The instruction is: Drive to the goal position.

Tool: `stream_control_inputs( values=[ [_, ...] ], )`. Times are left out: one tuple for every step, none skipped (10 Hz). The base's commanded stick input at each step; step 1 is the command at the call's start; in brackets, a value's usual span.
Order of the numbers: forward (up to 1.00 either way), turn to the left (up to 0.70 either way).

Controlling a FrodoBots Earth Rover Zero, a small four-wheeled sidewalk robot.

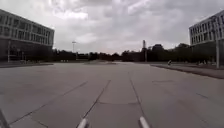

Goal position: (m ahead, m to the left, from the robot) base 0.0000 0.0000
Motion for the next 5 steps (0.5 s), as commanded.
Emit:
stream_control_inputs(
  values=[
    [0.70, 0.00],
    [0.70, 0.00],
    [0.70, 0.00],
    [0.70, 0.00],
    [0.70, 0.00]
  ],
)
